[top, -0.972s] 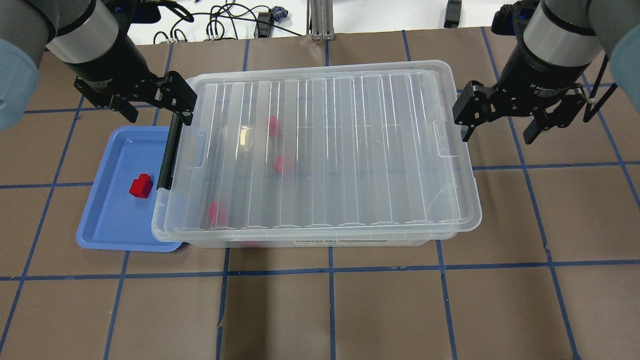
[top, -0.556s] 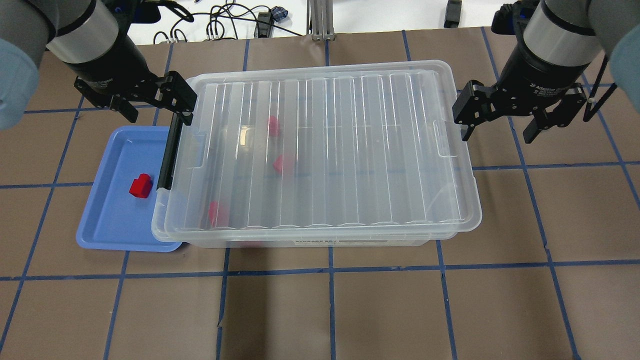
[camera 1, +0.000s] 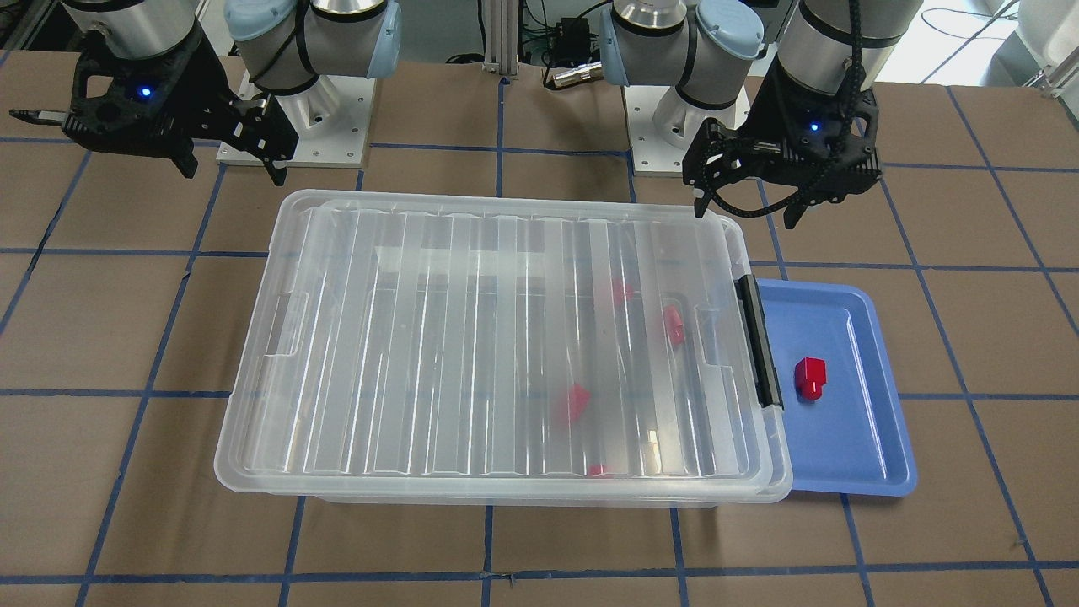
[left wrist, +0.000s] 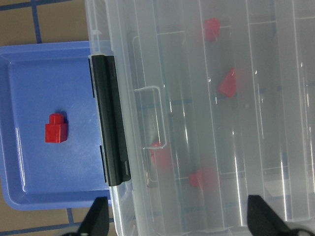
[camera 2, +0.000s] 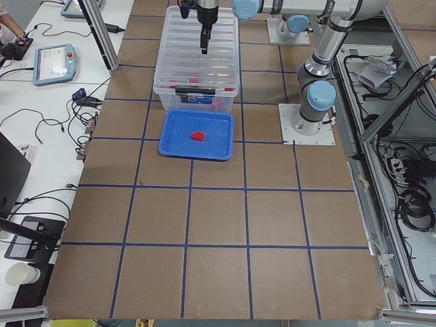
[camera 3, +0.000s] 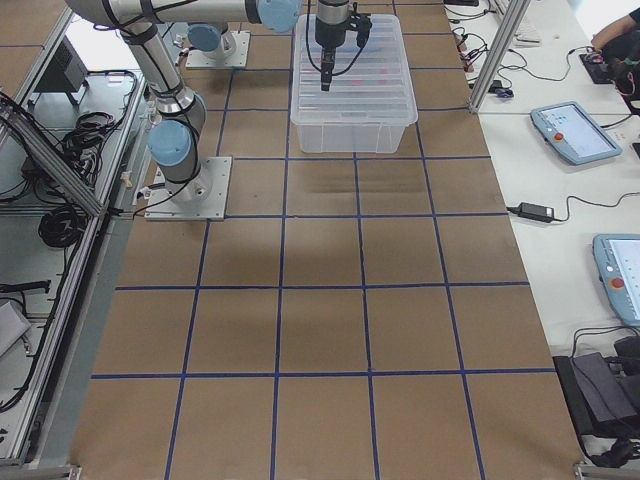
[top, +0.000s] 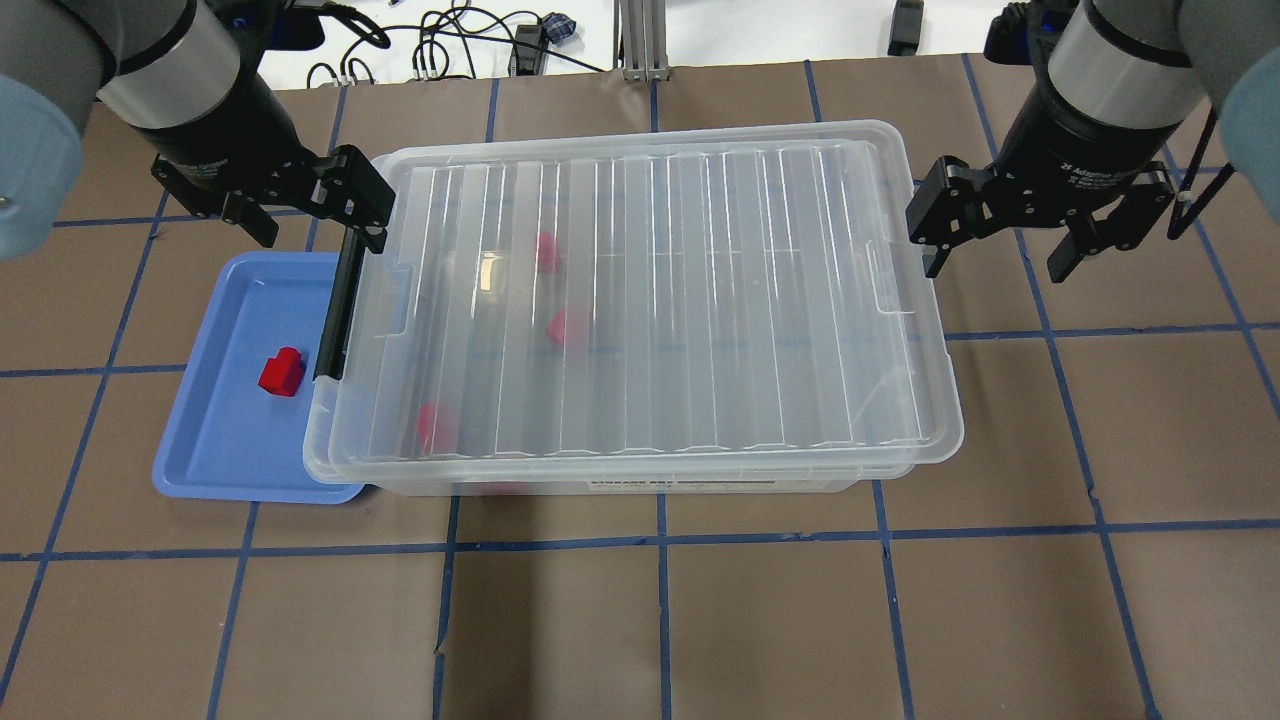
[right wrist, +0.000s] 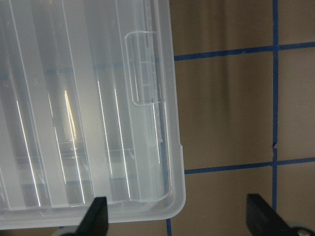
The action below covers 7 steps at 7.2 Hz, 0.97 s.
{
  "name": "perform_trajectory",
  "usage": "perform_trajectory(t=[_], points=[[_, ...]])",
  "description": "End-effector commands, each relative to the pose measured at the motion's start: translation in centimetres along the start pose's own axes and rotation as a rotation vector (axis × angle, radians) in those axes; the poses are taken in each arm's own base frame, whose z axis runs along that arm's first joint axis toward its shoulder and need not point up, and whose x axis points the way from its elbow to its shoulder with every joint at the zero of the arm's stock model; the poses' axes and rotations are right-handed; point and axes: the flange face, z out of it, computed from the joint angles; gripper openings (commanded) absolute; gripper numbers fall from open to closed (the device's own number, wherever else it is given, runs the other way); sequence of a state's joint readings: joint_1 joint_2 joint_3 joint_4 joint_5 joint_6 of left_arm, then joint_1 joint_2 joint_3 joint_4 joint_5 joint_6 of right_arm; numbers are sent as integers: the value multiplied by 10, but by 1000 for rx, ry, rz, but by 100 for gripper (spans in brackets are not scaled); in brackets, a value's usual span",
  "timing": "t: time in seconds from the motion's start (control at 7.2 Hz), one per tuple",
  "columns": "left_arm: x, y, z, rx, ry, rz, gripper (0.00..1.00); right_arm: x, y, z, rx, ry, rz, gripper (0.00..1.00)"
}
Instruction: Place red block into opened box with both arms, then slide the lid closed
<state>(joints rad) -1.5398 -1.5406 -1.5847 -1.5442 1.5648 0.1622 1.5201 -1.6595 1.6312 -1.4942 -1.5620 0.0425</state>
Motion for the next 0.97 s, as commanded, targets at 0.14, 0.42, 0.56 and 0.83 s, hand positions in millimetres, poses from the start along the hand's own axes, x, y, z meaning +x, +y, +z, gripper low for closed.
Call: perform_trajectory(t=[0.14, 0.42, 0.56, 0.83], points=[[-81, -14, 22, -56, -32, -44, 100, 5, -33, 22, 35, -10, 27, 100], [-146, -22, 51, -92, 11, -172, 100, 6, -73, 51, 75, -1, 27, 100], [-185, -22, 71, -122, 30, -245, 100, 6, -80, 68, 44, -1, 28, 100], [-213, -31, 121, -148, 181, -187, 100, 16, -100, 94, 30, -1, 49, 100]])
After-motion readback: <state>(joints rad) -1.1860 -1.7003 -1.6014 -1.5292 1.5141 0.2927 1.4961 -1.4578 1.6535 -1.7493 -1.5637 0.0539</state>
